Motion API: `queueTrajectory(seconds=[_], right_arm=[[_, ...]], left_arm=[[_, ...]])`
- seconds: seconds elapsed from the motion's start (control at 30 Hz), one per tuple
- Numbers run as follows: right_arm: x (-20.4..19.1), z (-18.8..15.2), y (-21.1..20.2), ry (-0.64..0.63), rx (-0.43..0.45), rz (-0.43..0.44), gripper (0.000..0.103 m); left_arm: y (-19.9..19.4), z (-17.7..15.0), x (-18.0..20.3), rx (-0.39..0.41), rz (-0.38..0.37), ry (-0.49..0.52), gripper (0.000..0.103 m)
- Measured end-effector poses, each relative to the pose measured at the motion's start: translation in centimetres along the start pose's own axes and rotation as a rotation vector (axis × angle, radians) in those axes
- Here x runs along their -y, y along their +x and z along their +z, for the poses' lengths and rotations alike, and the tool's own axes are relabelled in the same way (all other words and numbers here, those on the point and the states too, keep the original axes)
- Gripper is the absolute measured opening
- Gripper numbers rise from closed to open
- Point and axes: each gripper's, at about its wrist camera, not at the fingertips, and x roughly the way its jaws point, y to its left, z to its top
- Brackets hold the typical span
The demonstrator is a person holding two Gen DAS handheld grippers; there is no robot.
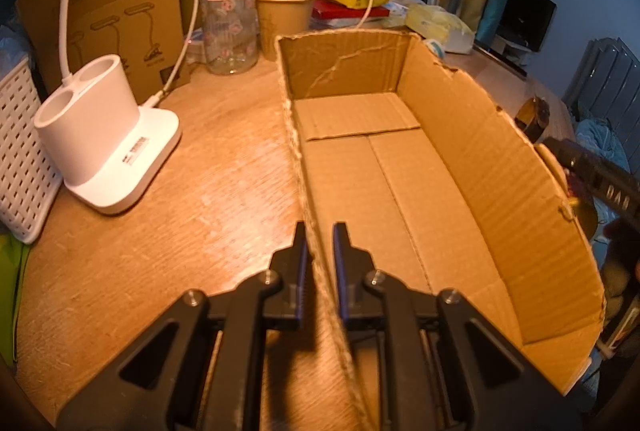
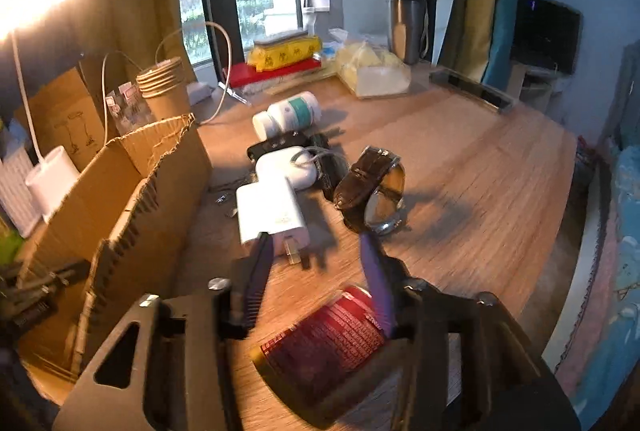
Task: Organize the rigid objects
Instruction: 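Lift the milk can with the right gripper and lower it into the box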
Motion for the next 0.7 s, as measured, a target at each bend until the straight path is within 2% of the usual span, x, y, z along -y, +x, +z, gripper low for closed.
queueTrajectory(seconds=[0.13, 0.17, 0.27, 0.5, 0.7], right_arm=[[-0.1, -1.0, 0.0, -0.020, 0.001, -0.003, 0.065], [-0.5, -1.4, -0.2, -0.046, 0.018, -0.028, 0.066], [-1.1, -2.6, -0.4, -0.102, 0.084, -0.051, 0.076], [-1.0, -3.4, -0.5, -0.135, 0.103, -0.031, 0.076], [-0.5, -5.0, -2.3, -0.171, 0.142, -0.080, 0.078]], left_arm=[[0.0, 0.0, 0.1, 0.000, -0.002, -0.002, 0.013], [0.0, 0.0, 0.1, 0.000, -0.002, -0.003, 0.013], [0.0, -0.1, 0.1, -0.001, -0.003, -0.003, 0.013], [0.0, 0.0, 0.0, -0.002, -0.007, -0.006, 0.013], [0.0, 0.0, 0.1, -0.002, -0.012, -0.008, 0.013]])
